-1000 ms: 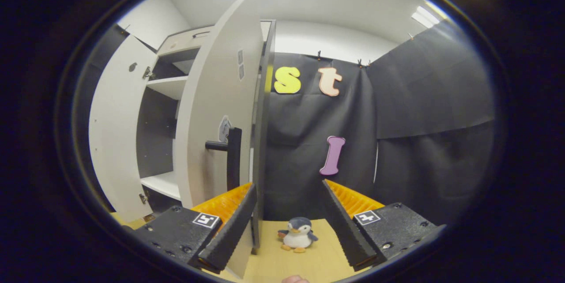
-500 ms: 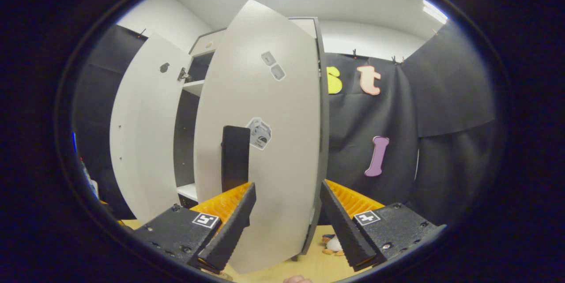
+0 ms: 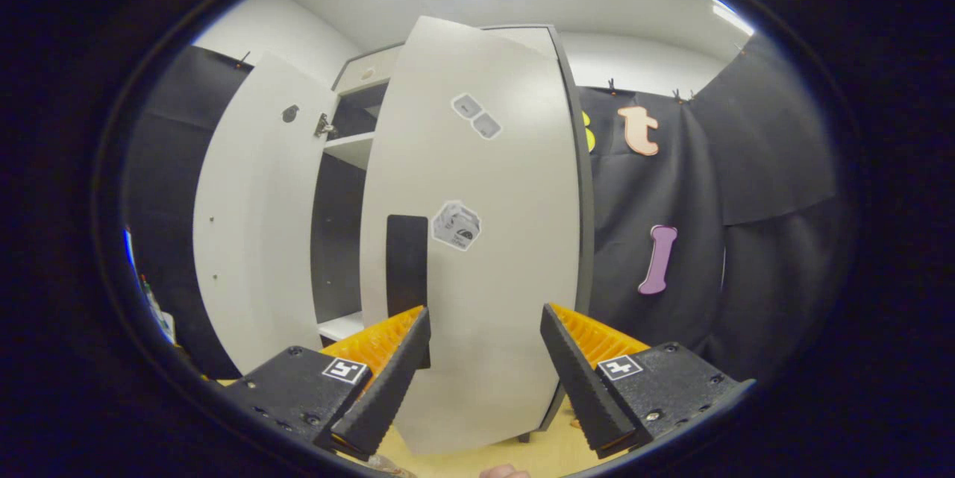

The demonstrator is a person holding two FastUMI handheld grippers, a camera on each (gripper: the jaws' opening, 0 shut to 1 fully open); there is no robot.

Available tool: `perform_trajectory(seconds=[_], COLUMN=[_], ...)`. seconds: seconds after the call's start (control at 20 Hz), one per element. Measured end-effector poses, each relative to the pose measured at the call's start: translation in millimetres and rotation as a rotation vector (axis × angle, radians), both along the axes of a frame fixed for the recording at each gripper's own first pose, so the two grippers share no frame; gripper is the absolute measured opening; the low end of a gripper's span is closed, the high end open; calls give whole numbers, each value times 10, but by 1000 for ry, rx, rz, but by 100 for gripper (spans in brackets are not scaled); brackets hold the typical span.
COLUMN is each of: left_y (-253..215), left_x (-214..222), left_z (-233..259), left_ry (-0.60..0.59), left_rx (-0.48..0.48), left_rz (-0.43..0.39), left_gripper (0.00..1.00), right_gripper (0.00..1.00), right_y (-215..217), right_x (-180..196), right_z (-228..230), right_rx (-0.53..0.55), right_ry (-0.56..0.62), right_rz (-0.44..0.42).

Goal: Grasp the bottle in the cabinet with the left hand and place it on the coaster, then close the right door with the right hand and the left door with the left hand.

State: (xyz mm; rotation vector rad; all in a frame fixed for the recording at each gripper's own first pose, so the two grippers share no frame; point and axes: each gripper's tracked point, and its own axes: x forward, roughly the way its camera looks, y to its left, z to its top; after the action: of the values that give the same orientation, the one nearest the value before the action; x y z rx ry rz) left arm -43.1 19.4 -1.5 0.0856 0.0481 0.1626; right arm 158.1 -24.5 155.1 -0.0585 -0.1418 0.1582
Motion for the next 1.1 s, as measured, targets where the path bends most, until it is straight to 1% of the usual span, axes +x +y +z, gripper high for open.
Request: perform_trajectory(seconds=[0.1,0.25,0.4,0.5,0.6,0.85,0.95,1.0,1.1], left_y=[-30,-95,-169,-234,-310,-447,-481,-485,-509], left_x=[24,142,221,239,263,318,324,323,341], left_z=[6,52,107,129,140,129,115,98,79], left_ry=[0,-11,-24,-29,-26,-14,-9,-7,-1], left_rx=[-13,-44,-32,-28,-25,-20,-25,-26,-24], left_rz=[-10,-39,-67,-90,-117,-142,-152,-156,-160], left_gripper=[95,96,95,96,95,95,96,95,95], right_gripper=[97,97,97,97,97,98,97,94,94], right_y=[-47,-156,-213,-222,-176,-159,-117,-106,-124], right_x=[-252,-620,-956,-1137,-1267,-1515,-1578,-1616,-1663], right_z=[-48,-277,-581,-796,-1009,-1507,-1691,-1758,-1821], right_rx=[-16,-44,-51,-25,-11,30,32,32,37], right_ry=[-17,-12,-3,11,27,91,131,144,152], right_rz=[-9,-52,-103,-132,-145,-181,-168,-158,-158])
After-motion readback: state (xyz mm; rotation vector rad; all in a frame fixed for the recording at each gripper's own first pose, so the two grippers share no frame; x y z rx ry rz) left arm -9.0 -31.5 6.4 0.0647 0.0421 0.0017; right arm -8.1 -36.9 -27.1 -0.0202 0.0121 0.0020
